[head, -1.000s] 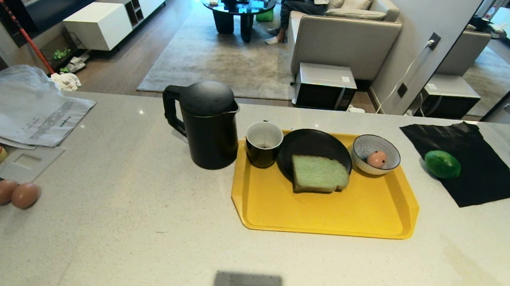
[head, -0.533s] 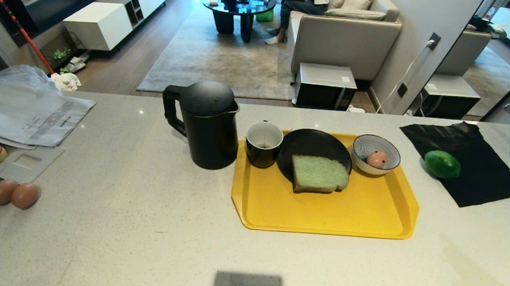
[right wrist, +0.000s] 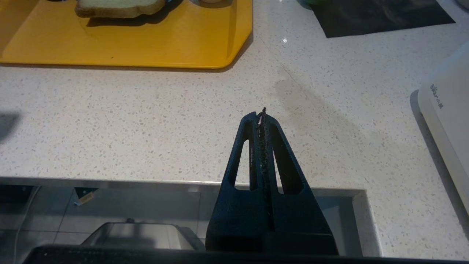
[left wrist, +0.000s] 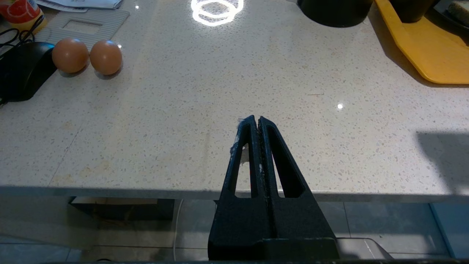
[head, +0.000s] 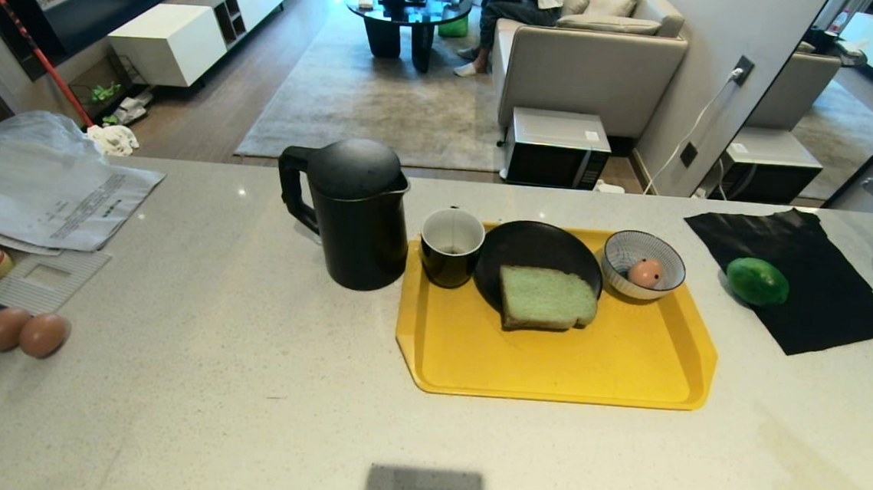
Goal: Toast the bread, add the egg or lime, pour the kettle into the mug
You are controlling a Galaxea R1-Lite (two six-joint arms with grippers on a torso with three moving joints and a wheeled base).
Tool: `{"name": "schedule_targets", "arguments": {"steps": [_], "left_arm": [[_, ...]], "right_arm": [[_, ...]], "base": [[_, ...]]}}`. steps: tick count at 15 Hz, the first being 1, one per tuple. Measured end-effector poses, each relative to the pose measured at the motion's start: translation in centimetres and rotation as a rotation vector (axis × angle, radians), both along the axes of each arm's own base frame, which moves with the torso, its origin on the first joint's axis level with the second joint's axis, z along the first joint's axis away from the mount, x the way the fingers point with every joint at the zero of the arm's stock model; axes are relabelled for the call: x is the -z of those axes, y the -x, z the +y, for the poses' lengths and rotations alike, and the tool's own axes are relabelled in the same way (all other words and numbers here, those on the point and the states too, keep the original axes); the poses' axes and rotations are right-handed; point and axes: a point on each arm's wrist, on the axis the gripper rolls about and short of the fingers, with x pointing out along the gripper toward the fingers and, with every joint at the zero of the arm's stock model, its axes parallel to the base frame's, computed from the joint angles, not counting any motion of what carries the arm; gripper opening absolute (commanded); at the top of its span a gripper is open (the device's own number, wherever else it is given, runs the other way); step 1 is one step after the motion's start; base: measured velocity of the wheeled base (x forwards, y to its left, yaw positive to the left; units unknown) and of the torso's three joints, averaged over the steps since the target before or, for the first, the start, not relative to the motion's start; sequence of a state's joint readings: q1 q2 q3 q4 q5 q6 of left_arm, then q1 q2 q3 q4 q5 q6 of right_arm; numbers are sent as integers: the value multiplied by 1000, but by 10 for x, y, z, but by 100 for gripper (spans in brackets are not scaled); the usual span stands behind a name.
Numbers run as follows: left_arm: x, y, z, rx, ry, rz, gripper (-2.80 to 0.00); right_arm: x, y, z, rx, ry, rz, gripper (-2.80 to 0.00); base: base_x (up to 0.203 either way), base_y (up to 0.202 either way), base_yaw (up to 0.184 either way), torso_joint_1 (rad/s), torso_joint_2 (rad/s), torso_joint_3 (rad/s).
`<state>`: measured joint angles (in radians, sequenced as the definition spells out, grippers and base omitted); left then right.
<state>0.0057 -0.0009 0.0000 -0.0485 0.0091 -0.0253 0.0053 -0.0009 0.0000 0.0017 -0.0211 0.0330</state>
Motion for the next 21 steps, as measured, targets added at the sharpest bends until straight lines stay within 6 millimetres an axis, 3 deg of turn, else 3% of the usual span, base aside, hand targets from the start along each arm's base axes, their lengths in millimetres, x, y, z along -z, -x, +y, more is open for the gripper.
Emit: {"name": "schedule_targets", "arguments": {"steps": [21], "left_arm": [[0,0,0,1,0,0,-280]], "right_arm": [[-1,0,0,3,-4,-7,-280]], "base": [[0,0,0,0,0,0]]}}
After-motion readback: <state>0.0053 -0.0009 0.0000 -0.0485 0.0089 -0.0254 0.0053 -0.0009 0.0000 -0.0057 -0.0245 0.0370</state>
